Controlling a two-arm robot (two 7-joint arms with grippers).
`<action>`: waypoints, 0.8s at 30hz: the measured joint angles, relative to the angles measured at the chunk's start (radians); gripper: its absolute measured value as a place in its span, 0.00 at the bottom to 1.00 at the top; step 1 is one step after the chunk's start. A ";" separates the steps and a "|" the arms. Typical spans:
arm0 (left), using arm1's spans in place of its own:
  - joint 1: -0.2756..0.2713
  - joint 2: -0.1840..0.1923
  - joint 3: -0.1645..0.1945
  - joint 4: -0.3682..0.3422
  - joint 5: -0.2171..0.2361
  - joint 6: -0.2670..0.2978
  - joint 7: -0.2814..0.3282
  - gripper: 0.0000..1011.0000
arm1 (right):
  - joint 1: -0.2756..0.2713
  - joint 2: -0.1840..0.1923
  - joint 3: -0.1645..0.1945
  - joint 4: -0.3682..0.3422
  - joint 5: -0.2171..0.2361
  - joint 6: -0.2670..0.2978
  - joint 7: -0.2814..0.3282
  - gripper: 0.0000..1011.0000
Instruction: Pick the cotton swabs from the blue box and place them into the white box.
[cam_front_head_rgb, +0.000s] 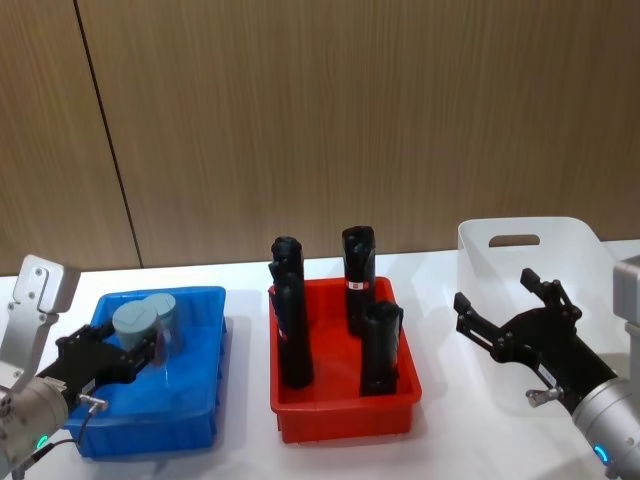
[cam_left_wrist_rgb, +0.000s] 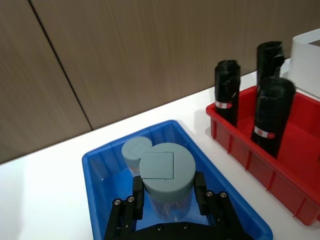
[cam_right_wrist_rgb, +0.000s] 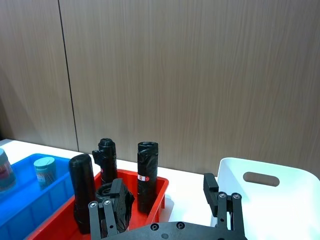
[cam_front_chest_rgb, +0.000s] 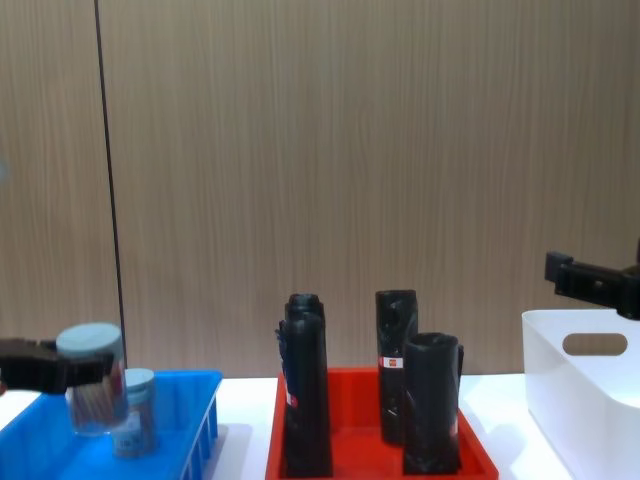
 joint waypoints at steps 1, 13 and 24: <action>0.001 0.002 -0.001 -0.004 0.003 -0.004 -0.006 0.60 | 0.000 0.000 0.000 0.000 0.000 0.000 0.000 0.99; 0.022 0.060 -0.027 -0.063 0.024 -0.067 -0.163 0.60 | 0.000 0.000 0.000 0.000 0.000 0.000 0.000 0.99; 0.015 0.095 -0.047 -0.048 -0.009 -0.127 -0.351 0.60 | 0.000 0.000 0.000 0.000 0.000 0.000 0.000 0.99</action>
